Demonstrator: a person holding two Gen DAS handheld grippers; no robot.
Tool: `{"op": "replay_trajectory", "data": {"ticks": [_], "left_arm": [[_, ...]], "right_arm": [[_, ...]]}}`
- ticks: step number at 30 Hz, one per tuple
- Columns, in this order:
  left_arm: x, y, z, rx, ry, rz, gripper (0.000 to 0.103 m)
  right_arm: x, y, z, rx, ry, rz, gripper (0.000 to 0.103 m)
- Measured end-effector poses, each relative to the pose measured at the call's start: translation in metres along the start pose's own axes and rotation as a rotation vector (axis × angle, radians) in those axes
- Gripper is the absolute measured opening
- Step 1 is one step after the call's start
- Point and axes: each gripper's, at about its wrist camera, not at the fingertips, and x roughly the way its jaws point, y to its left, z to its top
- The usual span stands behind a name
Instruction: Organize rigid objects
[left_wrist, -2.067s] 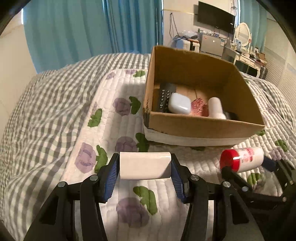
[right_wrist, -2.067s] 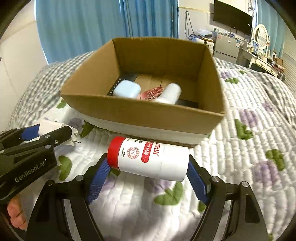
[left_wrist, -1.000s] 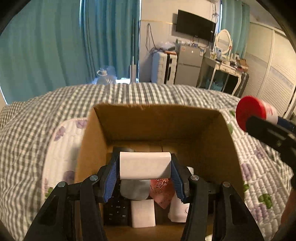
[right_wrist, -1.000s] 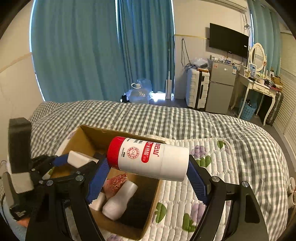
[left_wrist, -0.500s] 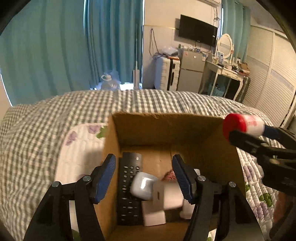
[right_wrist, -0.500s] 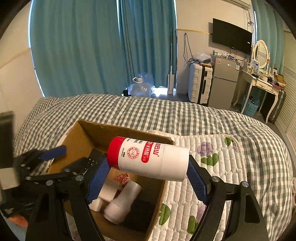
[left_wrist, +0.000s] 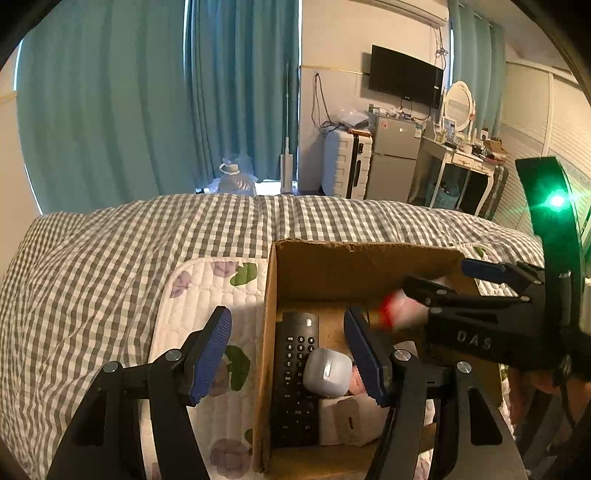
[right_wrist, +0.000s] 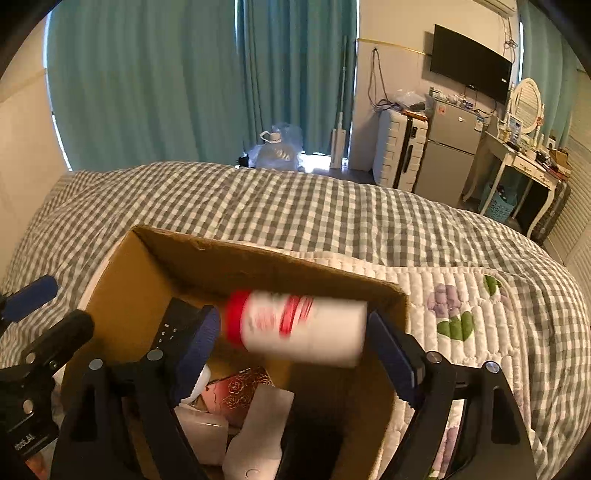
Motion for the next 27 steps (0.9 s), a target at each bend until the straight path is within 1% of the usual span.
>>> {"op": "replay_trajectory", "data": {"ticks": [2, 5, 9, 12, 15, 17, 19, 21, 23, 24, 25, 26, 27], "left_arm": [[-0.009, -0.001, -0.002, 0.009, -0.008, 0.013, 0.066], [-0.032, -0.005, -0.002, 0.014, -0.032, 0.017, 0.066], [-0.076, -0.011, 0.001, 0.022, -0.086, 0.001, 0.066], [-0.111, -0.019, 0.005, 0.051, -0.133, -0.005, 0.066], [-0.144, -0.024, 0.007, 0.057, -0.183, -0.023, 0.066], [-0.164, -0.027, 0.003, 0.059, -0.217, -0.028, 0.069], [-0.181, -0.030, -0.003, 0.061, -0.250, -0.024, 0.075], [-0.193, -0.033, -0.010, 0.073, -0.276, -0.018, 0.079], [-0.205, -0.034, -0.020, 0.077, -0.308, -0.003, 0.088], [-0.208, -0.033, -0.023, 0.069, -0.319, 0.003, 0.097], [-0.212, -0.032, -0.029, 0.052, -0.338, 0.010, 0.103], [-0.215, -0.029, -0.035, 0.032, -0.354, 0.013, 0.103], [-0.216, -0.027, -0.040, 0.015, -0.363, 0.014, 0.103]], "right_arm": [[-0.010, -0.002, 0.000, 0.005, 0.001, -0.008, 0.083], [-0.039, -0.005, 0.000, 0.017, -0.032, -0.010, 0.083], [-0.097, -0.010, -0.005, 0.036, -0.084, -0.003, 0.083], [-0.138, -0.010, -0.009, 0.022, -0.112, -0.027, 0.085], [-0.182, -0.007, -0.013, -0.002, -0.155, -0.066, 0.086], [-0.210, -0.003, -0.019, -0.010, -0.192, -0.082, 0.087], [-0.234, -0.001, -0.026, -0.012, -0.228, -0.090, 0.088], [-0.254, 0.001, -0.037, -0.006, -0.269, -0.098, 0.092], [-0.270, 0.003, -0.050, 0.010, -0.304, -0.106, 0.094], [-0.276, 0.003, -0.057, 0.023, -0.320, -0.106, 0.097], [-0.280, 0.002, -0.062, 0.032, -0.334, -0.105, 0.101], [-0.285, 0.003, -0.070, 0.044, -0.359, -0.103, 0.103], [-0.287, 0.004, -0.076, 0.050, -0.373, -0.102, 0.103]]}}
